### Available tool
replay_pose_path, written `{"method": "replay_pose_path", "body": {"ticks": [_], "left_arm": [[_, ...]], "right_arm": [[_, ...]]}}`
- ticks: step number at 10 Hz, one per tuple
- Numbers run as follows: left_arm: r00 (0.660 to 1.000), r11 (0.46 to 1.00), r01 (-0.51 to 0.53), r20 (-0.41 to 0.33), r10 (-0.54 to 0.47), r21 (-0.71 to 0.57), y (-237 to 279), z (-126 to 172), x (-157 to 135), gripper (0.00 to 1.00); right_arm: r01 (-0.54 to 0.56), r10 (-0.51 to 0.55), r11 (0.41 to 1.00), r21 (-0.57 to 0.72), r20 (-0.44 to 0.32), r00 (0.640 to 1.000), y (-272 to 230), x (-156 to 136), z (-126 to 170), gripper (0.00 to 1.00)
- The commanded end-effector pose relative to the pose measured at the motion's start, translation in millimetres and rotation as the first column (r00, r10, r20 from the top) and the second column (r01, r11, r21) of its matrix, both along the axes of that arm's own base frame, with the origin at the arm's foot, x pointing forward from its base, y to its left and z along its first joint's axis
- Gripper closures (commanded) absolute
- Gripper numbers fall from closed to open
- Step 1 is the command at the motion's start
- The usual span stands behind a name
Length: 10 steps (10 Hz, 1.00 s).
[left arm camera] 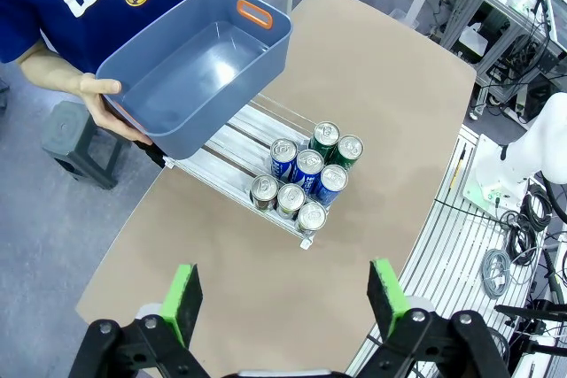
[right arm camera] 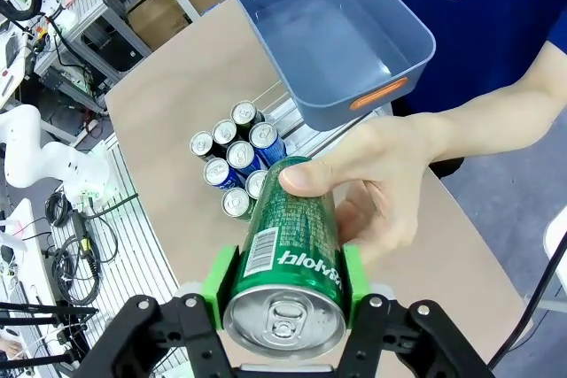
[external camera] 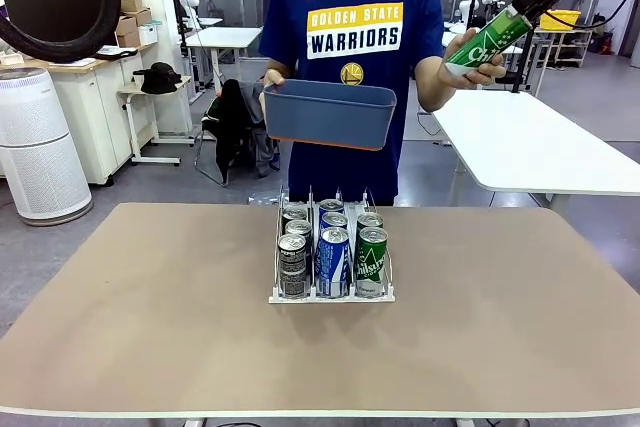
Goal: Fill the beverage cans into the dispenser.
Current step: Place the picked Sprite in the line of the Automatic Can Dispenser with the same cans.
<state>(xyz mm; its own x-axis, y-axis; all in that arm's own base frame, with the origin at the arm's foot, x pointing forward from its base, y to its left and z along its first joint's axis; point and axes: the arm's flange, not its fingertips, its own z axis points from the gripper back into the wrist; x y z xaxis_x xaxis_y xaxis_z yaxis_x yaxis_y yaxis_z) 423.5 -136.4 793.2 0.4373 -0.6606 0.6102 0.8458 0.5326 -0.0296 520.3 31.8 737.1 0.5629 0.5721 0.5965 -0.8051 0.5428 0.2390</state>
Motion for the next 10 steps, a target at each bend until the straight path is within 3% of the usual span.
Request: {"method": "replay_pose_path", "body": {"ticks": [1,10], "left_arm": [[1.000,1.000,0.009,0.010,-0.008,-0.017,2.9,-3.3,-0.2,0.00],[1.000,1.000,0.009,0.010,-0.008,-0.017,2.9,-3.3,-0.2,0.00]], "right_arm": [[-0.017,0.017,1.000,-0.003,0.003,1.000,-0.1,-1.0,-0.6,1.00],[-0.017,0.017,1.000,-0.003,0.003,1.000,-0.1,-1.0,-0.6,1.00]]}}
